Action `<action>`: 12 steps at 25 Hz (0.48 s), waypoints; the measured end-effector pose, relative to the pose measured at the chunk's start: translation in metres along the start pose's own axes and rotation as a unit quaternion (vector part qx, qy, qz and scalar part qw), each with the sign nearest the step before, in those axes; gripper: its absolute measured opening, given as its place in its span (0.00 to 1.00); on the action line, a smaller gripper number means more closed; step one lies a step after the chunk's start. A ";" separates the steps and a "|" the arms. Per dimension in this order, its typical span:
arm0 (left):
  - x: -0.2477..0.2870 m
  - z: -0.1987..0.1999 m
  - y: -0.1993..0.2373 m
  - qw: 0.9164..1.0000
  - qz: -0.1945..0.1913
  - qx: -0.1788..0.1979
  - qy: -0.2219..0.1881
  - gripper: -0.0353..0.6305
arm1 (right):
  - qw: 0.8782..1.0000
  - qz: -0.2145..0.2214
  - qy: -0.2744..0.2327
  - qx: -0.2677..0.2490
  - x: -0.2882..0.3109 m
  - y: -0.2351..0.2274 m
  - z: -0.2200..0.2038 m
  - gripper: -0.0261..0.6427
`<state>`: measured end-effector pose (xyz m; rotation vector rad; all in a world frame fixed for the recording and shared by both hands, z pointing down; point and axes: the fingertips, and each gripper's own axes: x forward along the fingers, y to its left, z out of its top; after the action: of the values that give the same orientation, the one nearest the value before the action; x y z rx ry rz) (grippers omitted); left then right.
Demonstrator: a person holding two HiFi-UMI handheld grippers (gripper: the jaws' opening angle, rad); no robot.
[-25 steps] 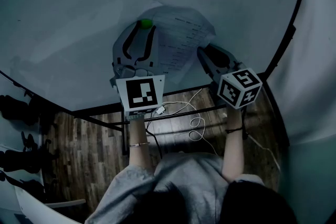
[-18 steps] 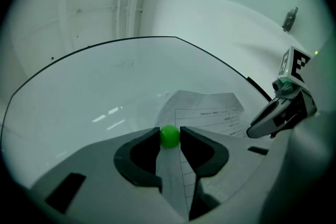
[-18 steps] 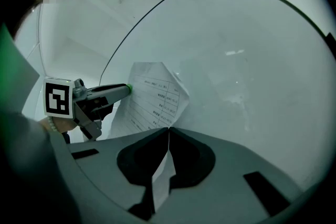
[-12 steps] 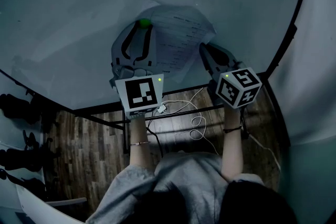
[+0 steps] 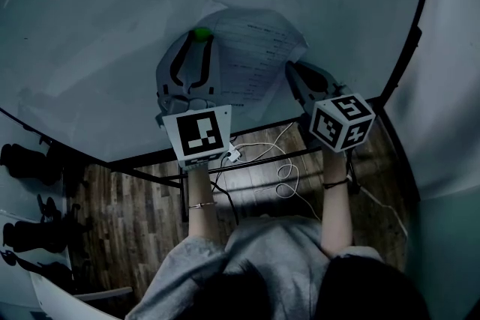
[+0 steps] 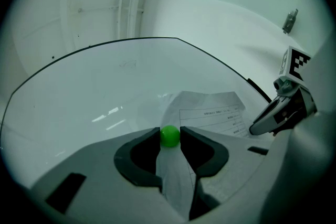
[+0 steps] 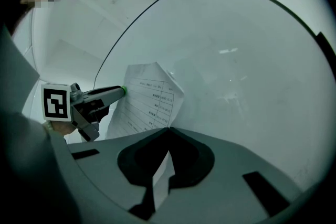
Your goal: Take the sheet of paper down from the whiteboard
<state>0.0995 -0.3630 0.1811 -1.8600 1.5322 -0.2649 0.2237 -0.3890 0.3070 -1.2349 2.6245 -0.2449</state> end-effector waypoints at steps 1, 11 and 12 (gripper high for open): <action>0.001 0.000 0.001 1.000 0.000 0.001 0.000 0.24 | 1.000 -0.002 0.001 0.001 0.000 0.000 -0.001 0.04; 0.004 -0.004 0.014 1.000 -0.001 -0.022 0.004 0.24 | 0.999 -0.023 0.010 0.020 -0.002 0.001 -0.002 0.04; 0.004 -0.004 0.016 1.000 -0.001 -0.023 0.004 0.24 | 0.999 -0.028 0.012 0.021 -0.002 0.000 -0.002 0.04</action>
<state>0.0863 -0.3690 0.1730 -1.8981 1.5524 -0.2405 0.2242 -0.3867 0.3094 -1.2994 2.5939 -0.3251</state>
